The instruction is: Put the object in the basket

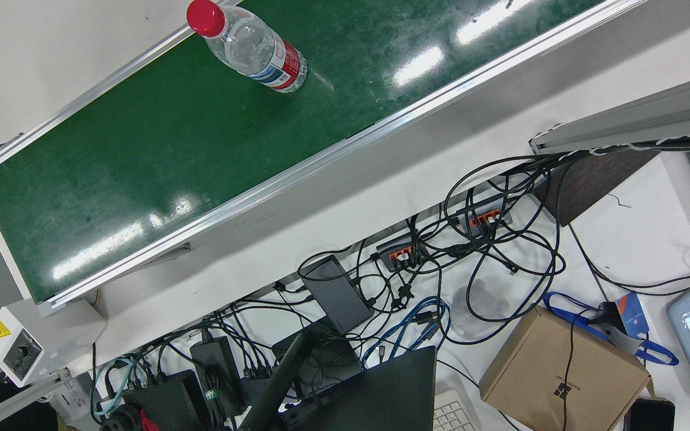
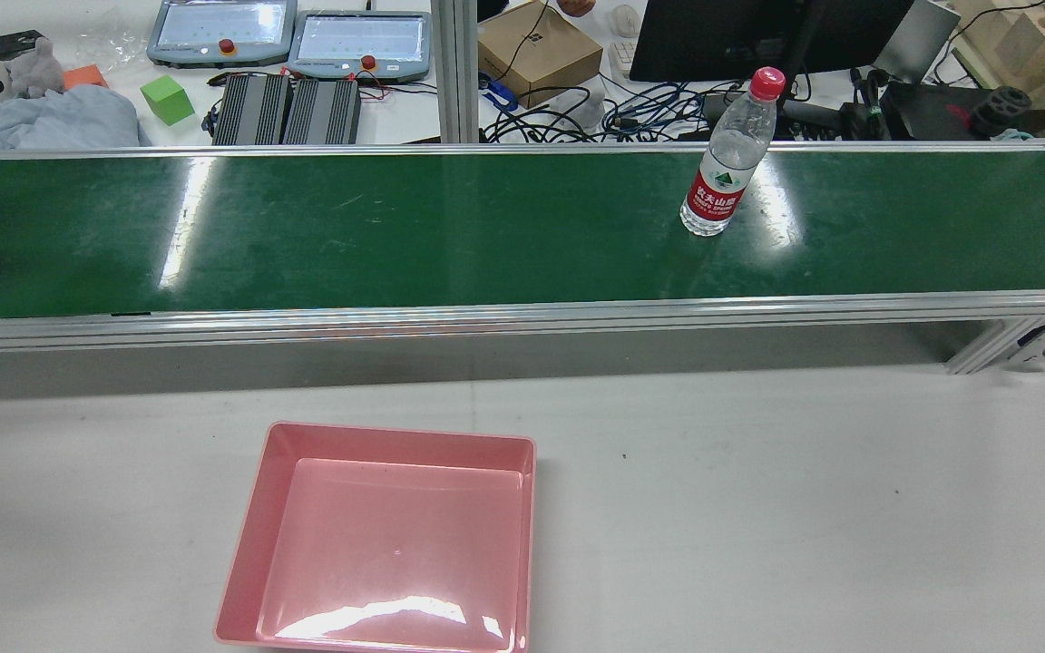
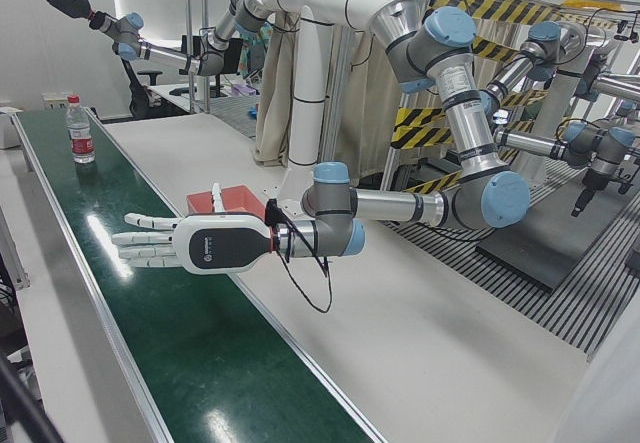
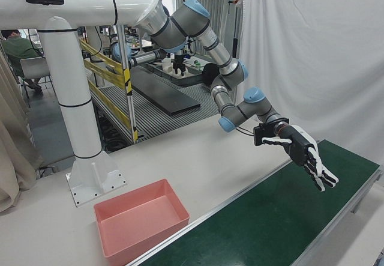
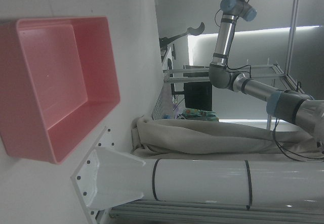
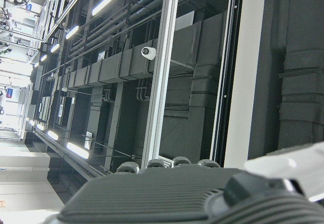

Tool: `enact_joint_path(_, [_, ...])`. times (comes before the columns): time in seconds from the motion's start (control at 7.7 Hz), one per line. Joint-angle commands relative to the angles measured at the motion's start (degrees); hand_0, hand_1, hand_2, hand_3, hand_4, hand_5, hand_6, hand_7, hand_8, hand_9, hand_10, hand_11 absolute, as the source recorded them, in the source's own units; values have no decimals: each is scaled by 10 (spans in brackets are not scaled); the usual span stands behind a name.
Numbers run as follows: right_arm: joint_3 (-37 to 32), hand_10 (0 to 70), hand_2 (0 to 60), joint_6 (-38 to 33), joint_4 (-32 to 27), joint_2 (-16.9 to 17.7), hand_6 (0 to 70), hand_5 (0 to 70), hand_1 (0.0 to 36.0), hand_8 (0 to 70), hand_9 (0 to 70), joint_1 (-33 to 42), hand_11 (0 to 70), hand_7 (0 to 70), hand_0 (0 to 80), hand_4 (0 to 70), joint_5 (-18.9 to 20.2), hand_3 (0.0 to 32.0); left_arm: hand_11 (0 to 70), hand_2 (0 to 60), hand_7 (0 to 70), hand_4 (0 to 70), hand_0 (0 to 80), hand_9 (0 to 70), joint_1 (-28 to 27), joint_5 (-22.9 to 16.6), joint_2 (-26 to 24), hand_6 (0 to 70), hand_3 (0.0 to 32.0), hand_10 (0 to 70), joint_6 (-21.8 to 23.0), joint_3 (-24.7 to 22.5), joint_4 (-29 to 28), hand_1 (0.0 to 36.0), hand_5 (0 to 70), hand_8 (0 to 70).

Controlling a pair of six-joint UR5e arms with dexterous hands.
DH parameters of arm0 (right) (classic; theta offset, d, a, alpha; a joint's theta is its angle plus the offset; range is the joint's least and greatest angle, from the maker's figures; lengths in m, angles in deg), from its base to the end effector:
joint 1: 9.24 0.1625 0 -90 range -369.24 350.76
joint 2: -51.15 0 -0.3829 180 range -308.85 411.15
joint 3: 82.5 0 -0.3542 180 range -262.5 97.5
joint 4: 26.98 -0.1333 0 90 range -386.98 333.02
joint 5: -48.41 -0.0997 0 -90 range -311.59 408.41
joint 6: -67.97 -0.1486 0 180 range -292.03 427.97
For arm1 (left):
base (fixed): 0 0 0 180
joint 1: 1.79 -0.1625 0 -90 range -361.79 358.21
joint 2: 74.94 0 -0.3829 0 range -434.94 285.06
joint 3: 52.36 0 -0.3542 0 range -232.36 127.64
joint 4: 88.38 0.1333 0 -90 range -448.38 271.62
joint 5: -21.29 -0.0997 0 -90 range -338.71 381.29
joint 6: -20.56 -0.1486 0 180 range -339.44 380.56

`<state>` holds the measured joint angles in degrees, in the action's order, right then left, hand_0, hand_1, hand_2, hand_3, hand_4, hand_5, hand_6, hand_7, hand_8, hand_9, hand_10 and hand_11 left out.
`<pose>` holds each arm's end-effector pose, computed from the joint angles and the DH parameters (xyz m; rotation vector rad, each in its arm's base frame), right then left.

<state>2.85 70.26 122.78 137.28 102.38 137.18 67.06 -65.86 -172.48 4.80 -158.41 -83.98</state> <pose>0.3326 -0.4688 0.5631 -0.5464 2.5033 -1.4696 0.0664 -0.5616 0.4457 -0.0682 2.3220 -1.5843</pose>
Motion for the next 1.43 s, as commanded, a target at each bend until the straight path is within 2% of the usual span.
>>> enact_joint_path(0.0, [0, 0, 0, 0, 0, 0, 0, 0, 0, 0, 0, 0, 0, 0, 0, 0, 0, 0, 100, 0, 20, 134, 492, 18, -1, 1, 1, 29, 0, 61, -2, 0, 0, 89, 156, 30])
enact_joint_path(0.26, [0, 0, 0, 0, 0, 0, 0, 0, 0, 0, 0, 0, 0, 0, 0, 0, 0, 0, 102, 0, 16, 125, 494, 13, 0, 1, 2, 24, 0, 62, -3, 1, 0, 90, 143, 28])
enact_joint_path(0.52, [1, 0, 0, 0, 0, 0, 0, 0, 0, 0, 0, 0, 0, 0, 0, 0, 0, 0, 109, 0, 22, 136, 503, 21, 1, 4, 5, 32, 0, 67, -3, 1, 2, 90, 94, 30])
enact_joint_path(0.91, [1, 0, 0, 0, 0, 0, 0, 0, 0, 0, 0, 0, 0, 0, 0, 0, 0, 0, 101, 0, 20, 122, 498, 24, 1, 5, 5, 29, 0, 61, -4, 2, 3, 80, 94, 27])
enact_joint_path(1.3, [1, 0, 0, 0, 0, 0, 0, 0, 0, 0, 0, 0, 0, 0, 0, 0, 0, 0, 100, 0, 16, 114, 493, 24, 3, 5, 5, 26, 0, 61, -3, 2, 3, 76, 124, 26])
